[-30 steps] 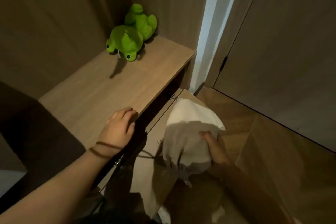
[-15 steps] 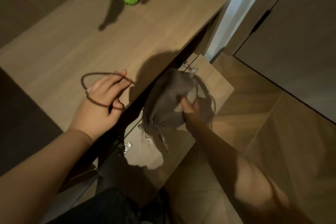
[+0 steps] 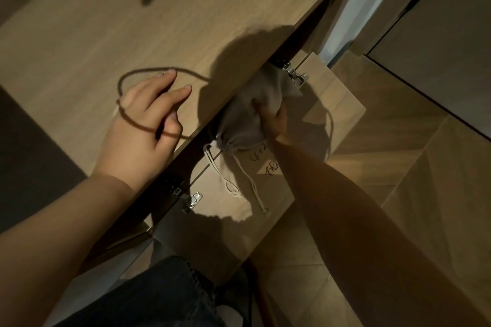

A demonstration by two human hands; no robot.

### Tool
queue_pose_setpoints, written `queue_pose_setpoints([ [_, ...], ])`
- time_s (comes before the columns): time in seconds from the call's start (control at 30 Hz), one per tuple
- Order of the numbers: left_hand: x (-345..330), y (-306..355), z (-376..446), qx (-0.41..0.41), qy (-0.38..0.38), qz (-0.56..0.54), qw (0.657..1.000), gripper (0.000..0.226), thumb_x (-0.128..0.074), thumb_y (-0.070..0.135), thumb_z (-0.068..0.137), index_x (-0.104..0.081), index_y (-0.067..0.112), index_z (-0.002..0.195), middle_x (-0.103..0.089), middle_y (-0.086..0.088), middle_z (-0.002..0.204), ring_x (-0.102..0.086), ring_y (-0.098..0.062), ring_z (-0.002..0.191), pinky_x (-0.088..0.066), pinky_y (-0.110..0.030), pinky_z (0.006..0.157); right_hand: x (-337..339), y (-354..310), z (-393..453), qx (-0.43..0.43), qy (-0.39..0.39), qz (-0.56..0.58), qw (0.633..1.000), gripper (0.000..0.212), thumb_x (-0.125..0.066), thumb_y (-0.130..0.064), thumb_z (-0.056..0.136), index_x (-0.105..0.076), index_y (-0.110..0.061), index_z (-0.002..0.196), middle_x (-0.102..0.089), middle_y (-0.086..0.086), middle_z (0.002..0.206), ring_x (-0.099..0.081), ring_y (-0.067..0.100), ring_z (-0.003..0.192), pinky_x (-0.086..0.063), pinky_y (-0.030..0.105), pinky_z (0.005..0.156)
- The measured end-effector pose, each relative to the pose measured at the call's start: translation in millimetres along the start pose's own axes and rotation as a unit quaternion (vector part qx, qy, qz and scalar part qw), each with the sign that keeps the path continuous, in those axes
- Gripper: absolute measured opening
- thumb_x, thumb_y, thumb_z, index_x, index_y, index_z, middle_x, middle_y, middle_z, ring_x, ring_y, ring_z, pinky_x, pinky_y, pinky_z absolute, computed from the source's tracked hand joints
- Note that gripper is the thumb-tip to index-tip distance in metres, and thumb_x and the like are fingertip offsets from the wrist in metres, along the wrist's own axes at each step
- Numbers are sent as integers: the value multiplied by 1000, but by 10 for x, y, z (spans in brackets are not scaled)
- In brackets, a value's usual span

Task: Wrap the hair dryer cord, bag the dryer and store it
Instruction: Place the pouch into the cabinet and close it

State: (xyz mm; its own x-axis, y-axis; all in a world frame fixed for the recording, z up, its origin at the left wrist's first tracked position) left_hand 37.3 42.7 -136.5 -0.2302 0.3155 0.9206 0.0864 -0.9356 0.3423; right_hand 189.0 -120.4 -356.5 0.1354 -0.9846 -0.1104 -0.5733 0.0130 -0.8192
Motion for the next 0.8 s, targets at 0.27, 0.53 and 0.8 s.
queue_pose_setpoints([
  [0.27, 4, -8, -9, 20, -12, -4, 1000, 43, -40, 18, 95, -57, 12, 134, -47, -10, 147, -39, -31, 137, -32, -51, 112, -54, -208, 344, 51, 31, -80, 995, 62, -74, -49, 75, -57, -18, 125, -66, 4, 120, -64, 23, 107, -51, 46, 95],
  [0.53, 7, -5, -13, 16, -8, 2, 1000, 42, -40, 18, 94, -57, 11, 133, -48, -13, 145, -41, -33, 135, -32, -51, 111, 245, -18, -63, 69, 53, -135, 987, 53, -72, -34, 84, -54, -11, 127, -64, 9, 118, -62, 17, 98, -55, 19, 82],
  [0.8, 12, -7, -11, 9, -5, 11, 1000, 43, -39, 18, 95, -57, 9, 133, -49, -14, 145, -41, -34, 135, -31, -47, 112, 42, 269, -489, 127, 39, -195, 972, 52, -73, -30, 80, -50, -18, 124, -60, 5, 108, -57, 16, 92, -48, 33, 83],
])
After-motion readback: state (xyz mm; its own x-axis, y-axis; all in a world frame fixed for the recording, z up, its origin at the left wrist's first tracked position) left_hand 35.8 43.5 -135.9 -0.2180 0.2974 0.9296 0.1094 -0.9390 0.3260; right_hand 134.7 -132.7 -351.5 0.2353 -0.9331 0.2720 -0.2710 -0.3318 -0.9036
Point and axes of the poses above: each hand's wrist, its own z-axis towards the middle knuckle, its own x-axis out of the back of the hand, y = z × x, the point moved 4 cm from there along z, towards the middle knuckle
